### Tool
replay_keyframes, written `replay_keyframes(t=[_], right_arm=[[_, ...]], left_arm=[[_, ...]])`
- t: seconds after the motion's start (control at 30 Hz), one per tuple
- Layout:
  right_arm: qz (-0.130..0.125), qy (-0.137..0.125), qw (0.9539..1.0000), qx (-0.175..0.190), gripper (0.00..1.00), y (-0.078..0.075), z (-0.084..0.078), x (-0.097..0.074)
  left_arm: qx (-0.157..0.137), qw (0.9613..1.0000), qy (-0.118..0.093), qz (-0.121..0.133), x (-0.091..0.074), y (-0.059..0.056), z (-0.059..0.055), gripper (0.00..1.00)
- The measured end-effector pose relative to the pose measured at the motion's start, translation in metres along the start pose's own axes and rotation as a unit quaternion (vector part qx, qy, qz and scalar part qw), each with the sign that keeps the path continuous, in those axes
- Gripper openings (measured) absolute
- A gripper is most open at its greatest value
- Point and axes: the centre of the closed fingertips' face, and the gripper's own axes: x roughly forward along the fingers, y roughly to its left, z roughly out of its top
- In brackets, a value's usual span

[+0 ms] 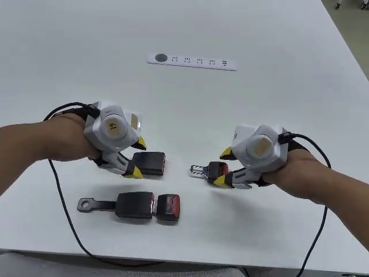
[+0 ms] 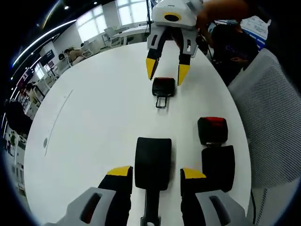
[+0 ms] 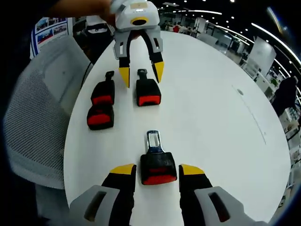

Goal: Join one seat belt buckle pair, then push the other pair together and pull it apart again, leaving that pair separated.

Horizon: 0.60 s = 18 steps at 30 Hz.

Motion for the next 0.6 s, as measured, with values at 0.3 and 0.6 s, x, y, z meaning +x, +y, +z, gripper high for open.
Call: replay_keyframes(t=[0.3,0.6], right_arm=[[0.022,0.003,0.9997,0.009,0.32,-0.003,-0.010,0.012],[0.038,-0.003,0.9992,-0.012,0.32,-0.001,-0.012,0.014]], left_arm=[[-0.010,0.9997,0.003,-0.021,0.008,0.002,0.001,0.36],[-0.002,0.9996,0.006,-0.029,0.012,0.003,-0.004,0.34]])
